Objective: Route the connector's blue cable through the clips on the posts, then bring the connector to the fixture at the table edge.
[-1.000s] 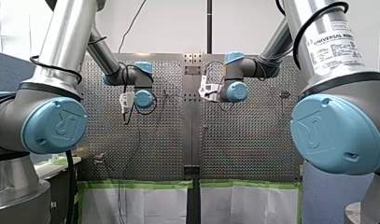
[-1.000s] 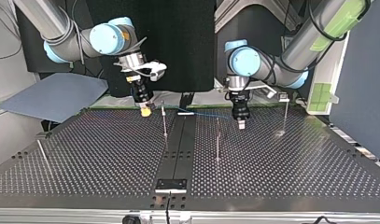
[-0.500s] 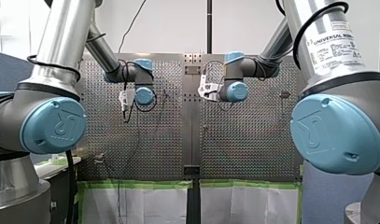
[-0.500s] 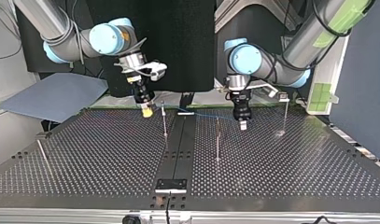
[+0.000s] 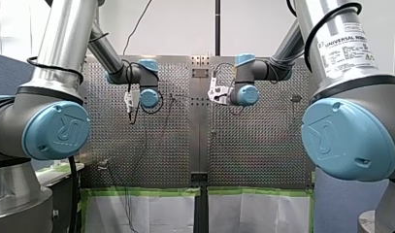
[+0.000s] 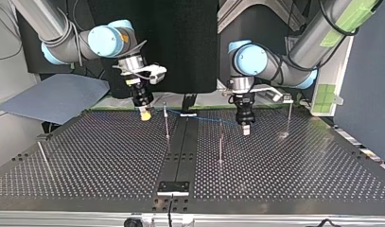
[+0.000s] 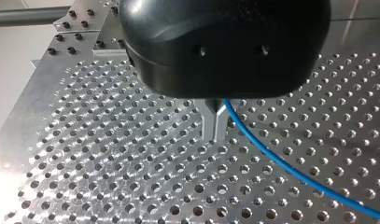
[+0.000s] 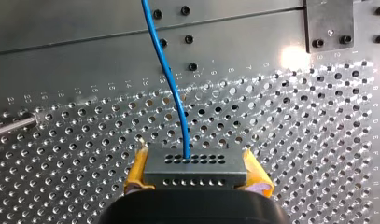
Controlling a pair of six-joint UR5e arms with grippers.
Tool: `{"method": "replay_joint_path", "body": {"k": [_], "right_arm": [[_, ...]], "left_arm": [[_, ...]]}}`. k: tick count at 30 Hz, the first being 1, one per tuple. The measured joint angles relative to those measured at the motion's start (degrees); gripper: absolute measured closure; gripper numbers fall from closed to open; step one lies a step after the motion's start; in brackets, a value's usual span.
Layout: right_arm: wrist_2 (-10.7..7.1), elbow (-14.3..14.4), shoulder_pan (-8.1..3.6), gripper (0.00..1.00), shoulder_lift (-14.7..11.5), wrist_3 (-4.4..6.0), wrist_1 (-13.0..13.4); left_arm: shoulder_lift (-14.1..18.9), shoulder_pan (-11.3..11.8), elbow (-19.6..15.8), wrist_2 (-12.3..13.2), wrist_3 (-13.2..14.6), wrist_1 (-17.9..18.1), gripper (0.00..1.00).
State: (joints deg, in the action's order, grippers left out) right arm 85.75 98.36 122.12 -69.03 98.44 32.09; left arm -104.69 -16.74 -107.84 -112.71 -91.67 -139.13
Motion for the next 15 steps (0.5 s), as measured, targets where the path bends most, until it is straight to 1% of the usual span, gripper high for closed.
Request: {"method": "replay_joint_path", "body": {"k": [11,15], "right_arm": [[0.20,0.0,-0.84,1.00,0.1,0.31,0.4],[0.19,0.0,-1.17,1.00,0.2,0.42,0.6]], "left_arm": [[-0.1,0.5,0.1,1.4,-0.4,0.3,1.00],[-1.2,0.7,1.2,1.9,-0.9,0.5,1.00]]}}
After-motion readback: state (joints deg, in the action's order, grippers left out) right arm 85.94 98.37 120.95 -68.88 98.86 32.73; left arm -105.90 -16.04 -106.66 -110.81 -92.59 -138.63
